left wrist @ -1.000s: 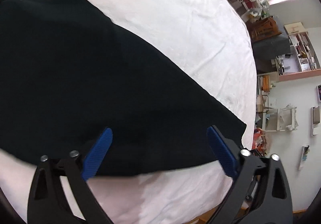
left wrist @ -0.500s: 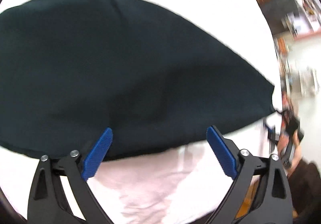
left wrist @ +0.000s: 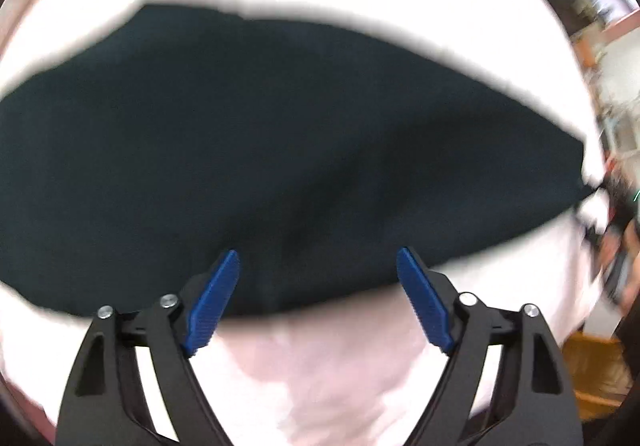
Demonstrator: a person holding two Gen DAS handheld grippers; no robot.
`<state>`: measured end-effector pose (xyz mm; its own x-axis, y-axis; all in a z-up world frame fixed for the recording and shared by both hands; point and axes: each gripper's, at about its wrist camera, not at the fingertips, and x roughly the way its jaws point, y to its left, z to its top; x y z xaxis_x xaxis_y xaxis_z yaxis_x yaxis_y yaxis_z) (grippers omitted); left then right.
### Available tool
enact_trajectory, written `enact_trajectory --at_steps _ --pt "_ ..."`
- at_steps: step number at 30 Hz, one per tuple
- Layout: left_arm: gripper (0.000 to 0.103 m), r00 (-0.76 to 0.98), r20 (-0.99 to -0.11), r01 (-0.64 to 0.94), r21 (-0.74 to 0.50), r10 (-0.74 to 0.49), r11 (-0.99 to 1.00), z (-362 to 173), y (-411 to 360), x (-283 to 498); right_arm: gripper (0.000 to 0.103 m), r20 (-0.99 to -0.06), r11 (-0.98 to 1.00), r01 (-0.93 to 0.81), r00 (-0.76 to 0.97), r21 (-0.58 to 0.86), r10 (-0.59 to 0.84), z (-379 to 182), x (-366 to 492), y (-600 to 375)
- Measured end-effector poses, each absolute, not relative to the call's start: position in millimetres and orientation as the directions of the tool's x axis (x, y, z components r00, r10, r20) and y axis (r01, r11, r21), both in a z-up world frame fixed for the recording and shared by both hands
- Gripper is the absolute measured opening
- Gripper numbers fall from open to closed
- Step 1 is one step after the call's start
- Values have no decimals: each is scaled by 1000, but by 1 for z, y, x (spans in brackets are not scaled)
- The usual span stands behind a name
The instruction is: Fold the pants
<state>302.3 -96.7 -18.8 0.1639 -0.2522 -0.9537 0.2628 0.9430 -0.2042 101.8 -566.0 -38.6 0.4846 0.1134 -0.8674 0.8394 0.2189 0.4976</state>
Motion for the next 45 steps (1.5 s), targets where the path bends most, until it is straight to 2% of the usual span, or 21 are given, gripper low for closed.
enact_trajectory --at_steps 1,3,5,9,12,13,14,17,18,21,23,26,30,31,32,34,36,40,42,45 --pt "101 229 -936 271 -205 -269 941 -6 -100 317 65 -869 221 840 481 495 115 -38 102 -566" --pt "101 317 -900 270 -219 -301 938 9 -103 362 65 -869 213 843 481 495 116 -37 101 -566" --pt "101 326 -898 227 -229 -295 947 3 -87 412 65 -868 206 843 483 497 121 -36 100 -565" --pt "101 267 -911 25 -321 -315 947 -28 -36 474 65 -870 229 839 477 493 128 -37 101 -565" --pt "101 141 -936 -132 -340 -322 931 -75 -16 468 68 -866 227 836 484 499 123 -39 102 -566" --pt "101 142 -938 -115 -334 -317 936 -80 -16 459 69 -866 227 835 486 500 121 -39 102 -565" --pt "101 168 -945 -33 -291 -282 956 -80 -31 439 71 -866 230 835 486 500 118 -39 102 -565" --pt "101 185 -972 138 -119 -144 983 -82 -63 427 72 -875 248 840 471 483 108 -39 106 -563" --pt "101 194 -972 141 -106 -132 984 -79 -67 426 72 -878 252 841 467 478 105 -39 107 -563" --pt "99 277 -942 98 -170 -191 981 -50 -67 424 71 -878 252 842 468 477 98 -38 106 -563" --pt "100 371 -898 120 -205 -236 971 -19 -69 410 64 -877 253 841 472 478 88 -38 104 -562" --pt "101 418 -873 145 -210 -252 967 4 -63 385 57 -870 260 834 489 487 60 -35 97 -558" --pt "101 357 -906 120 -197 -227 973 5 0 330 53 -882 345 825 471 447 14 -35 100 -550" --pt "101 335 -916 104 -197 -221 975 3 10 326 49 -883 365 822 469 438 2 -34 102 -548" --pt "101 307 -926 83 -202 -218 976 -1 8 305 35 -880 388 812 474 436 -3 -32 103 -546" --pt "101 281 -937 56 -200 -208 978 -14 21 290 25 -873 464 774 488 431 -3 -27 109 -542" --pt "101 258 -942 23 -215 -213 976 -18 28 280 25 -887 484 778 461 400 -9 -29 114 -541" --pt "101 238 -947 1 -223 -217 975 -27 33 276 25 -868 361 804 495 472 34 -37 108 -551" --pt "101 240 -946 -11 -229 -220 973 -27 34 275 11 -834 341 775 548 532 54 -32 105 -550" --pt "101 239 -944 -42 -246 -229 968 -26 41 275 10 -786 411 705 617 578 47 0 112 -542"
